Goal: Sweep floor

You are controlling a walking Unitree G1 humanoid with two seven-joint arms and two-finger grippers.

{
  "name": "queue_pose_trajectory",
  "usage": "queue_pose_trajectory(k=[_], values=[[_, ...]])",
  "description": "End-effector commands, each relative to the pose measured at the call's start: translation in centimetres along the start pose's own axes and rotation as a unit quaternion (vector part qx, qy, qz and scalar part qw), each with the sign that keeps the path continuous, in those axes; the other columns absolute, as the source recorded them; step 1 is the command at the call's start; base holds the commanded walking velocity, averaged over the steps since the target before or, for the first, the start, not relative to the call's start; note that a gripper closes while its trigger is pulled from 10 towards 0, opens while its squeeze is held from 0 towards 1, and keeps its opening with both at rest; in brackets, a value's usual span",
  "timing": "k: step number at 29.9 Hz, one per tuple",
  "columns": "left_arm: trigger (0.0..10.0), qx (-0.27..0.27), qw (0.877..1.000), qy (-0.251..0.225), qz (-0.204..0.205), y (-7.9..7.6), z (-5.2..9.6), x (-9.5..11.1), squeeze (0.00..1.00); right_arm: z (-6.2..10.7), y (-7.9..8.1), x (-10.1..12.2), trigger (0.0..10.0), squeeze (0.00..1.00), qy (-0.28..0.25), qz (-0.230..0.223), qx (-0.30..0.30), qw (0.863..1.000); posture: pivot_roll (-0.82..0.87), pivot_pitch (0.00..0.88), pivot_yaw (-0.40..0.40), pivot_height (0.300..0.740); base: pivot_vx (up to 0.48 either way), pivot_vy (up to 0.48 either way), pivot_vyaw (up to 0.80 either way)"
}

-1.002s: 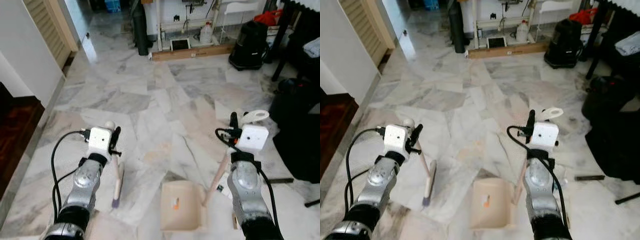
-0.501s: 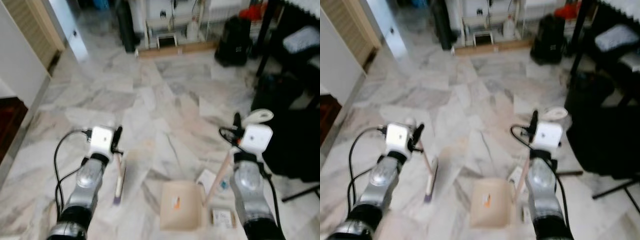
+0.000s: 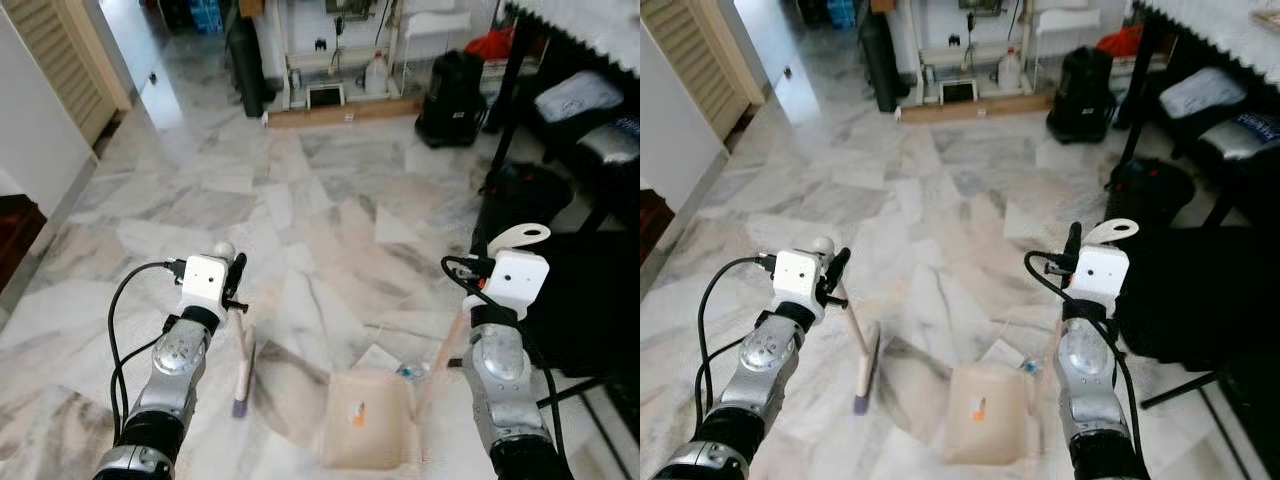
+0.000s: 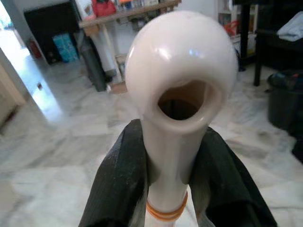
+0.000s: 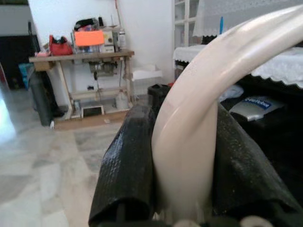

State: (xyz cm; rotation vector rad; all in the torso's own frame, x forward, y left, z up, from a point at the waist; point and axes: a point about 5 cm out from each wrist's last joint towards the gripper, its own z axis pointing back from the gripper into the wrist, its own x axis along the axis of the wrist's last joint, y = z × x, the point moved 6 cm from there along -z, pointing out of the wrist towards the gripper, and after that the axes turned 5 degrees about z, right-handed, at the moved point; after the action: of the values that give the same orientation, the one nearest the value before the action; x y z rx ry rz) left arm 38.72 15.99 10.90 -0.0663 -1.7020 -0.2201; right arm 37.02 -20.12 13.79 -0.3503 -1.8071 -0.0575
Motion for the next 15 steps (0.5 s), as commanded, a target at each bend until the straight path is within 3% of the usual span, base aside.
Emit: queue_pose_trajectory(k=[1, 9, 15], values=[[10.0, 0.004, 1.0, -0.023, -0.01, 0.55, -0.32, 1.25, 0.0, -0.38, 0.34, 1.22, 10.0, 0.0, -0.021, -0.009, 0.0, 1.0, -0.07, 0.065, 0.084, 0.74, 0.0, -0.379, 0.0], [10.0, 0.004, 1.0, -0.023, -0.008, 0.53, -0.3, 1.22, 0.0, -0.36, 0.3, 1.21, 10.0, 0.0, -0.02, -0.01, 0.0, 1.0, -0.07, 0.064, 0.082, 0.74, 0.0, -0.376, 0.0], [10.0, 0.005, 1.0, -0.021, -0.004, 0.6, -0.3, 1.17, 0.0, -0.36, 0.3, 1.22, 10.0, 0.0, -0.021, -0.009, 0.0, 1.0, -0.07, 0.064, 0.081, 0.74, 0.0, 0.0, 0.0]])
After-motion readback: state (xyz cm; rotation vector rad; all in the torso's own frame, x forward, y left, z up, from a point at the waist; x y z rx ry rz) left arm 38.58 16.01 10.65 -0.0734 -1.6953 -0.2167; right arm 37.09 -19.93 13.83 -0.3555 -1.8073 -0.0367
